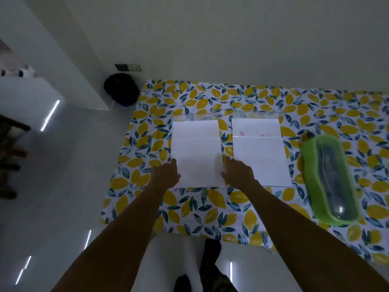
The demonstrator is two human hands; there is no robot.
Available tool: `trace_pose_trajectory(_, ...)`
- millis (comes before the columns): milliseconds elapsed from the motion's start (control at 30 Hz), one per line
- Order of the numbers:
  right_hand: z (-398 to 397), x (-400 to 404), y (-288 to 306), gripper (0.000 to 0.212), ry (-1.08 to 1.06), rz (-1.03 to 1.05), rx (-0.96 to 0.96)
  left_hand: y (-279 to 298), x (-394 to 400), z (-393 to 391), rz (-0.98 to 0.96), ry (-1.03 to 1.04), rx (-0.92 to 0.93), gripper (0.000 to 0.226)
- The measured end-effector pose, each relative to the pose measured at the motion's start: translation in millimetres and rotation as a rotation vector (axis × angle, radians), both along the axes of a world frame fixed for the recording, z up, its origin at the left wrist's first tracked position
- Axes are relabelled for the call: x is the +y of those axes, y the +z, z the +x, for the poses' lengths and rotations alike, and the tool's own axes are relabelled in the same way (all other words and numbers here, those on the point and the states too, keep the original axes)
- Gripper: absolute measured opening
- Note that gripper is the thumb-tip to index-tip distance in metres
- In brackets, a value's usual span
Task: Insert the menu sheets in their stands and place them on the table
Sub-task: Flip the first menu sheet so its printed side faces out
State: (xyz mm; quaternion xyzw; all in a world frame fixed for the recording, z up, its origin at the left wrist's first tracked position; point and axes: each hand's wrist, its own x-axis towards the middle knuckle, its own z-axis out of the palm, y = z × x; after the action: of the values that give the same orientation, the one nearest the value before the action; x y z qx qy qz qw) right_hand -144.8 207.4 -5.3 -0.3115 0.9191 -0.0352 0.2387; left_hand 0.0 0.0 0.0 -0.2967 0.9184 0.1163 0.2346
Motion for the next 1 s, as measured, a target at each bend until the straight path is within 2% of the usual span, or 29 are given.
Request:
trace_pose_trajectory(67, -3.8, -1.5, -5.5, 0.05, -0.083, -0.051, -0.071, -11.1, 2.5, -0.8, 0.083, 0.103, 0.037, 0.064)
trace_pose_trajectory(133, -0.5, -2.7, -9.1, 0.043, -0.161, -0.08, -0.119, -18.1, 7.3, 2.5, 0.082, 0.179, 0.068, 0.065)
trace_pose_trajectory(300, 6.7, -8.4, -17.8, 0.035, -0.277, -0.129, -0.137, -24.8, 8.6, -3.0, 0.147, 0.332, 0.074, 0.062)
trace_pose_trajectory(433, 2.9, -7.6, -21.0, 0.027, -0.407, -0.205, -0.237, -24.2, 1.7, -0.4, 0.235, 0.411, 0.133, 0.05)
trace_pose_trajectory(600, 5.0, 4.3, -18.7, 0.027, -0.391, -0.28, -0.238, -17.0, -8.3, 17.9, 0.313, 0.464, 0.297, 0.046)
trace_pose_trajectory(767, 23.5, 18.5, 8.1, 0.023, -0.387, -0.43, -0.203, 1.7, -16.5, 43.5, 0.355, 0.418, 0.434, 0.036)
trace_pose_trajectory(900, 52.5, 32.0, 36.5, 0.027, -0.424, -0.547, -0.234, 28.0, -21.8, 67.0, 0.301, 0.21, 0.56, 0.035)
trace_pose_trajectory(1000, 77.2, 42.7, 47.3, 0.03, -0.471, -0.633, -0.287, 42.3, -26.6, 89.0, 0.385, 0.2, 0.62, 0.03)
